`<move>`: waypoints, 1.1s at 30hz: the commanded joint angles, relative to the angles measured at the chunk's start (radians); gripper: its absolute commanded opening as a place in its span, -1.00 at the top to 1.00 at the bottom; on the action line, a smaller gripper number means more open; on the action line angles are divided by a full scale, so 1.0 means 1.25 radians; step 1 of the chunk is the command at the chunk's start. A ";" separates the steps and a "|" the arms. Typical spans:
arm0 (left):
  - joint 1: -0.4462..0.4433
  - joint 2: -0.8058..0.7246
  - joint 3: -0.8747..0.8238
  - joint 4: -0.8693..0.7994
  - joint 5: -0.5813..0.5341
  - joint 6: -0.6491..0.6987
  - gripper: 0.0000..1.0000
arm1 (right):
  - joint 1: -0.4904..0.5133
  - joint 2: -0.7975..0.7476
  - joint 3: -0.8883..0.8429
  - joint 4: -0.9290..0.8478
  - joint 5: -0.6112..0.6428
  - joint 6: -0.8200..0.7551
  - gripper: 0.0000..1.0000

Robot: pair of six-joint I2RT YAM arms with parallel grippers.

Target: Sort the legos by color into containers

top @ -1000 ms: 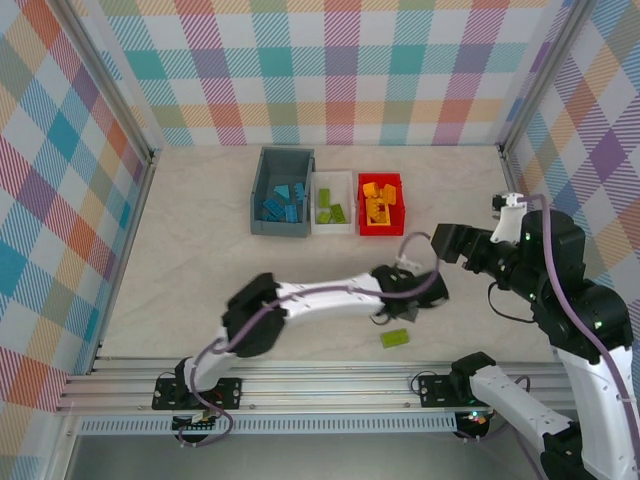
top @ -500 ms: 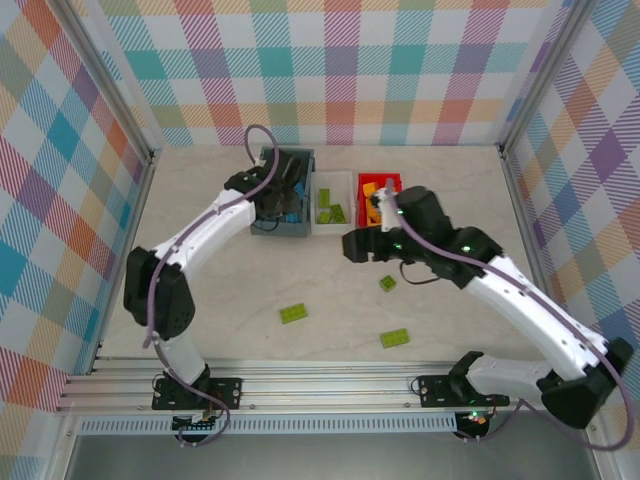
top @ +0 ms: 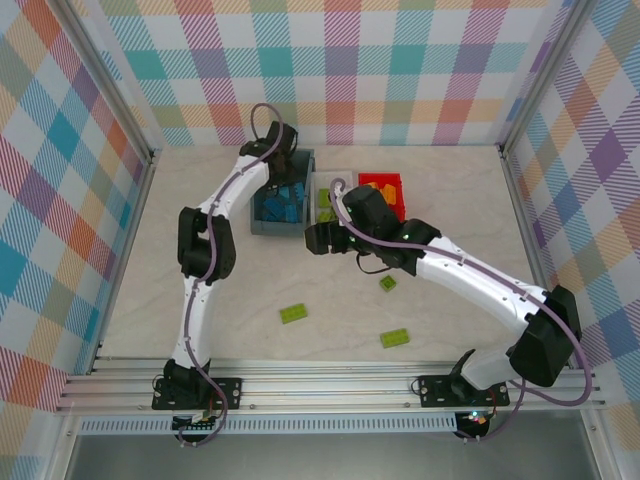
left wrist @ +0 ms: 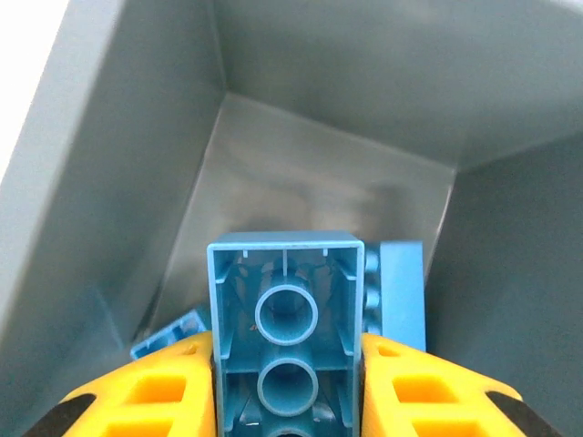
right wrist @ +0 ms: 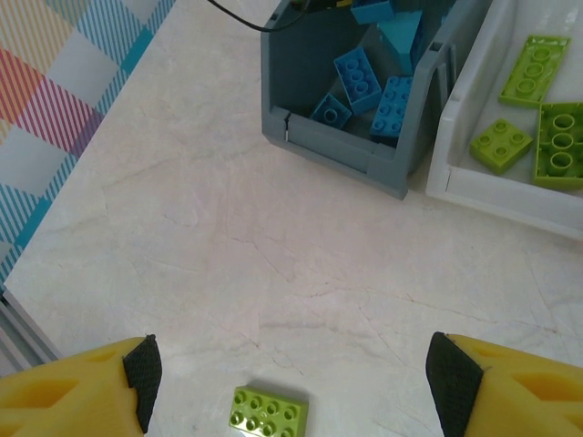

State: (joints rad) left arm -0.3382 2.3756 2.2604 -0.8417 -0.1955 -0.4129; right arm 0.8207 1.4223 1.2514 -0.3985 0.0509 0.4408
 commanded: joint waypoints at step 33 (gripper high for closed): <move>-0.387 -0.822 -0.853 0.355 0.193 0.040 -0.36 | -0.036 -0.325 -0.449 -0.423 -0.050 0.961 -0.59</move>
State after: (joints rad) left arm -0.7559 1.4292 1.3342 -0.5159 -0.0601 -0.3889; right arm 0.7616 1.0519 0.7372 -0.9455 0.0826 1.4158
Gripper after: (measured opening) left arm 0.680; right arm 0.800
